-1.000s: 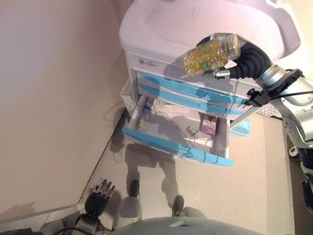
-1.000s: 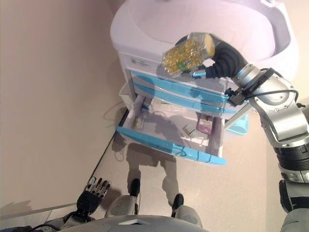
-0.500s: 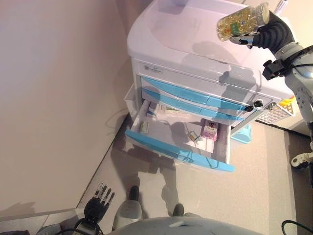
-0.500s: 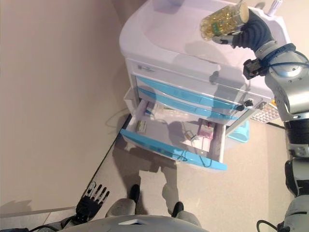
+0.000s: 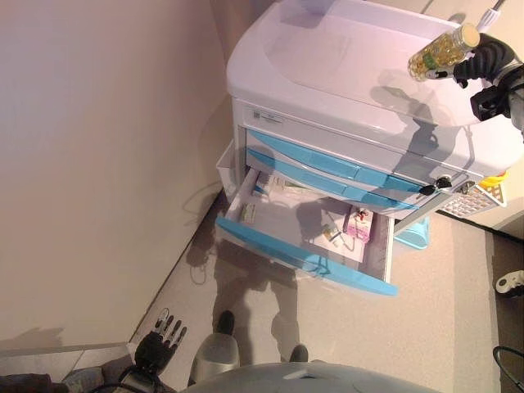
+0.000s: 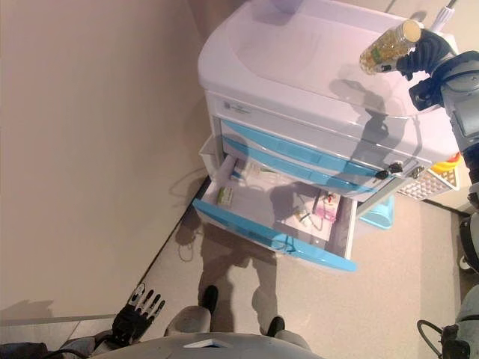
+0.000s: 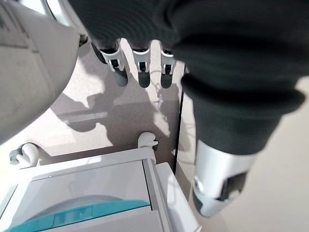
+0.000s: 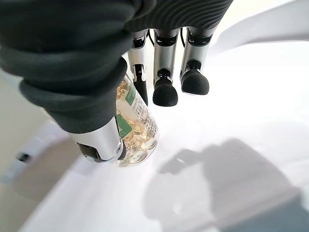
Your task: Open the drawer and pick up the medicine
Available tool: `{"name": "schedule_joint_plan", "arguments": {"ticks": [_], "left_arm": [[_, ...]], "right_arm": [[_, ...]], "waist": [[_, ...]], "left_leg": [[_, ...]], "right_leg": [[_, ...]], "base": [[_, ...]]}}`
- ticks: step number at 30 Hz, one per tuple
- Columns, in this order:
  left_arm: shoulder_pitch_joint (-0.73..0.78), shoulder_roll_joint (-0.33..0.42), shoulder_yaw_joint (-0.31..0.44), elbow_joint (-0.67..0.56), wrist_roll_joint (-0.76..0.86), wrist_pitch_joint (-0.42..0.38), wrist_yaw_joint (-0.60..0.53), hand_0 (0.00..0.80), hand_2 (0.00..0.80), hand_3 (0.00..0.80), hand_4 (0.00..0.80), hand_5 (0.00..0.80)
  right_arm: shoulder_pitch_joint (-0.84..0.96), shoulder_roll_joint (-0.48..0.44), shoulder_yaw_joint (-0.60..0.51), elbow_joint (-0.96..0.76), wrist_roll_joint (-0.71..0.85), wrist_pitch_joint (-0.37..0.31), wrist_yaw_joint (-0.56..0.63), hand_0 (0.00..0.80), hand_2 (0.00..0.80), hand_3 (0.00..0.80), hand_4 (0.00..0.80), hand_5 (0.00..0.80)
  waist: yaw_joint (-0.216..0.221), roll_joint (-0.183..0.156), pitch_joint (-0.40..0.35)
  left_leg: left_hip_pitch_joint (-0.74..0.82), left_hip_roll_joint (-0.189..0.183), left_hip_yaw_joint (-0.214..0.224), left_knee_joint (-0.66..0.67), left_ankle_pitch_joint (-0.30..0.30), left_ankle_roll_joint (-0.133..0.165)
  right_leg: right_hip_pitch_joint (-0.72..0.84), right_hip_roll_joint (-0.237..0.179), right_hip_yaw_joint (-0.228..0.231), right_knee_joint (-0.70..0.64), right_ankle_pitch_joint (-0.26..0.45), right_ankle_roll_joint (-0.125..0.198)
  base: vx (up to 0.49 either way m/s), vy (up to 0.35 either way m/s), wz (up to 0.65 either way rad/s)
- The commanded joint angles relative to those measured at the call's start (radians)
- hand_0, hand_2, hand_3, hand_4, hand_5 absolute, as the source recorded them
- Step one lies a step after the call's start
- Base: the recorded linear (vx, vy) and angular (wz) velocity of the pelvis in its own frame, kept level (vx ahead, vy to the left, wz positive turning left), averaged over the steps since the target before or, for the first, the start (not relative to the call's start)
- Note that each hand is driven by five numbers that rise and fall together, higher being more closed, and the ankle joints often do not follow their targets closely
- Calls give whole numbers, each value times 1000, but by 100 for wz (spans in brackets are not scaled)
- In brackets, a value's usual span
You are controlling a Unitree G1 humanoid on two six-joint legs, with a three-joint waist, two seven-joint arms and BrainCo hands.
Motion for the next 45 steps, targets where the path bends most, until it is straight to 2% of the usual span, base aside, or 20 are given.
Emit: {"name": "schedule_joint_plan", "arguments": {"ticks": [1, 6, 12, 16, 17, 18, 32, 45], "left_arm": [[3, 67, -32, -18, -1, 5, -1, 0, 0, 0, 0, 0], [-3, 77, -40, -14, 5, 15, -3, 0, 0, 0, 0, 0], [-9, 90, -48, -10, 12, 28, -14, 0, 0, 0, 0, 0], [-14, 98, -51, -3, 15, 35, -20, 0, 0, 0, 0, 0], [-13, 98, -52, -4, 18, 35, -23, 0, 0, 0, 0, 0], [-13, 99, -53, -5, 20, 35, -25, 0, 0, 0, 0, 0], [5, 98, -56, -31, 17, 40, -29, 0, 0, 0, 0, 0], [15, 89, -52, -16, 1, 28, -30, 0, 0, 0, 0, 0]], "right_arm": [[-169, -38, 108, 70, -68, -22, 29, 800, 800, 800, 800, 800], [-204, -3, 167, 219, -147, -58, 101, 800, 800, 800, 800, 800], [-201, 21, 188, 325, -219, -89, 148, 800, 800, 800, 800, 800], [-186, 32, 182, 379, -246, -81, 174, 800, 800, 800, 800, 800], [-184, 36, 181, 393, -260, -87, 166, 577, 577, 577, 577, 577], [-184, 37, 183, 399, -266, -95, 153, 0, 0, 0, 0, 0], [-213, 17, 175, 351, -227, -79, 66, 0, 0, 0, 0, 0], [-314, -45, 242, 255, -201, -13, -18, 0, 0, 0, 0, 0]], "waist": [[43, -36, -49], [66, -31, -41], [85, -25, -34], [93, -22, -30], [96, -21, -29], [97, -21, -28], [90, -17, -33], [52, -21, -58]], "left_leg": [[-7, 1, -41, 41, -135, -19], [-10, -1, -56, 41, -131, -19], [-14, -4, -71, 43, -129, -18], [-15, -8, -79, 42, -128, -16], [-17, -8, -80, 43, -128, -17], [-17, -8, -82, 44, -127, -17], [-11, -10, -76, 41, -124, -18], [4, -2, -43, 35, -122, -20]], "right_leg": [[-49, -59, -17, 40, 14, 54], [-48, -61, -26, 43, 11, 51], [-46, -62, -33, 45, 9, 50], [-44, -61, -36, 45, 9, 49], [-44, -61, -36, 45, 8, 49], [-44, -60, -36, 45, 8, 49], [-43, -59, -32, 45, 13, 52], [-46, -54, -12, 40, 21, 54]], "base": [[0, 0, 0], [1, -2, 1], [5, -3, 9], [0, 0, 0], [0, 0, 0], [0, 0, 0], [0, 0, 0], [-6, 0, -1]]}}
